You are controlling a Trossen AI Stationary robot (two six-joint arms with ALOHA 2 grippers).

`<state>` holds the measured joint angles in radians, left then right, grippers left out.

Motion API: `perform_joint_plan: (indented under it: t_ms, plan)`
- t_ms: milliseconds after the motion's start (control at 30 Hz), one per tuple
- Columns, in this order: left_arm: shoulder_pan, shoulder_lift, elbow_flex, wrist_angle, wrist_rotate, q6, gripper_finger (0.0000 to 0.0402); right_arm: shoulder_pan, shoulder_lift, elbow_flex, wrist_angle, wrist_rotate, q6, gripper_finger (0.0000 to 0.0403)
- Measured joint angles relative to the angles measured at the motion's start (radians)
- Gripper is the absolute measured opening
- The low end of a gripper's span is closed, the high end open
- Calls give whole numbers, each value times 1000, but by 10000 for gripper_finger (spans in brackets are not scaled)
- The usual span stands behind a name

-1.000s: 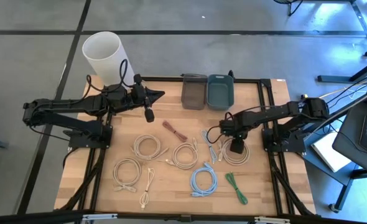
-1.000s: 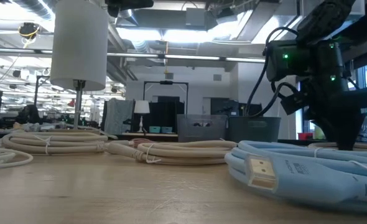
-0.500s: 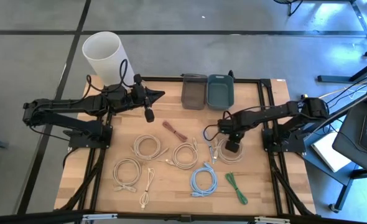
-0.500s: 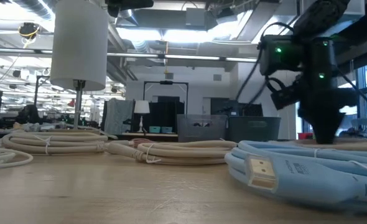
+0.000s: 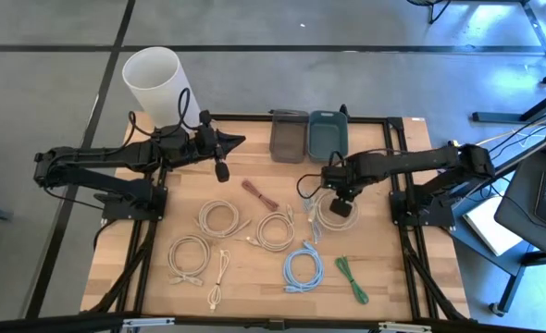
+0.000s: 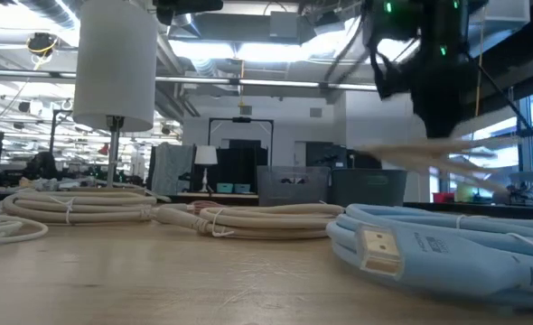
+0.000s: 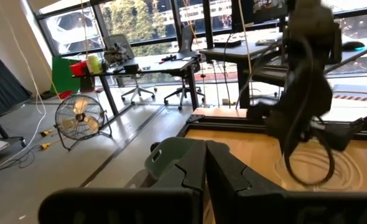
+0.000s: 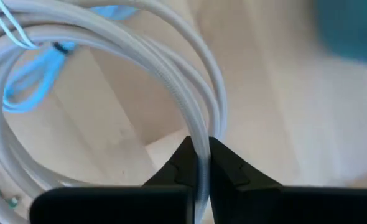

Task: Pick & Place USB Port
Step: Put the light brown HDMI cable into the blue bin

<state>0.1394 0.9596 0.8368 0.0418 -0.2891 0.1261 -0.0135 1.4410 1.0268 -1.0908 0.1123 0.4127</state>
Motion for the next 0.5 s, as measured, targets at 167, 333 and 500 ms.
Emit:
perform_joint_plan:
  t_ms: [167, 333, 500]
  plan:
    - [0, 0, 0, 0, 0, 0, 6, 0, -28, 190, -178, 93, 6, 16]
    - [0, 0, 0, 0, 0, 0, 6, 0, -58, 395, -278, 210, 10, 16]
    - [0, 0, 0, -1, 1, -5, 6, -4, -121, 498, -193, 317, -31, 16]
